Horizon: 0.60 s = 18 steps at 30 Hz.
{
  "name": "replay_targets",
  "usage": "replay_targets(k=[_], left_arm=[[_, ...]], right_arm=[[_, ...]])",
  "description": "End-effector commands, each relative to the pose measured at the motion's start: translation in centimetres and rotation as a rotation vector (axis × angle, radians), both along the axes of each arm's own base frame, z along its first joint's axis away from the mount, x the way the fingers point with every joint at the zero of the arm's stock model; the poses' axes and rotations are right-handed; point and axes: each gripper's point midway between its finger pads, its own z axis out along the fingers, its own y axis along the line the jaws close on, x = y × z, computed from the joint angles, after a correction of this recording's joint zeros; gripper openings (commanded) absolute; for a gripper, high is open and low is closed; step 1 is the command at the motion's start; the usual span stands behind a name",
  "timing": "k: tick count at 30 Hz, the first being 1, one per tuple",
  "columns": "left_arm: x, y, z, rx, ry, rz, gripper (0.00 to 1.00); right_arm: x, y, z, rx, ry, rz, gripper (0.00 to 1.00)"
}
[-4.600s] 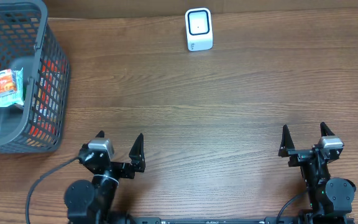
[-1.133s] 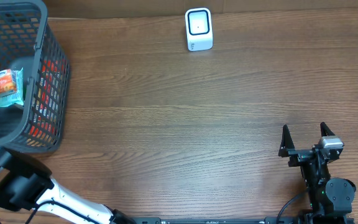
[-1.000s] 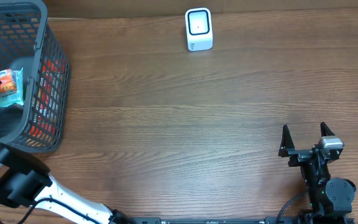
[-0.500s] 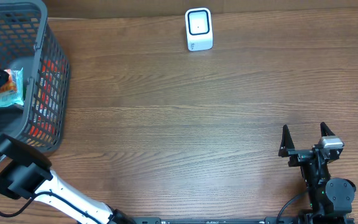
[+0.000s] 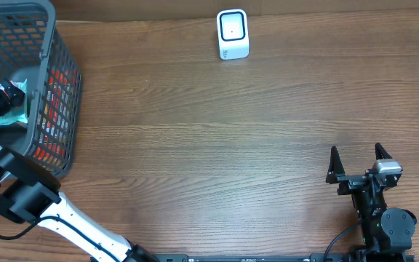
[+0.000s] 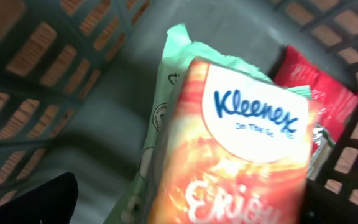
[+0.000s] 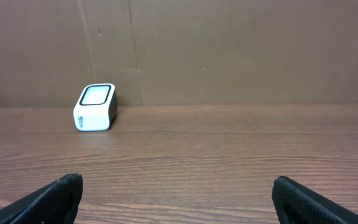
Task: Scan the item barcode
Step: 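Grasp the Kleenex tissue pack in the basket with the left gripper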
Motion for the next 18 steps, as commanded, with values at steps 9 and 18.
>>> replay_targets(k=[9,18], left_arm=[[0.7,-0.4,-0.4,0.028,0.014,-0.048,1.0],[0.7,-0.8,-2.4,0.073,0.085,-0.063,1.0]], right_arm=[[0.0,0.0,-0.3,-0.001,0.0,0.002,1.0],[0.0,0.0,-0.3,-0.001,0.0,0.002,1.0]])
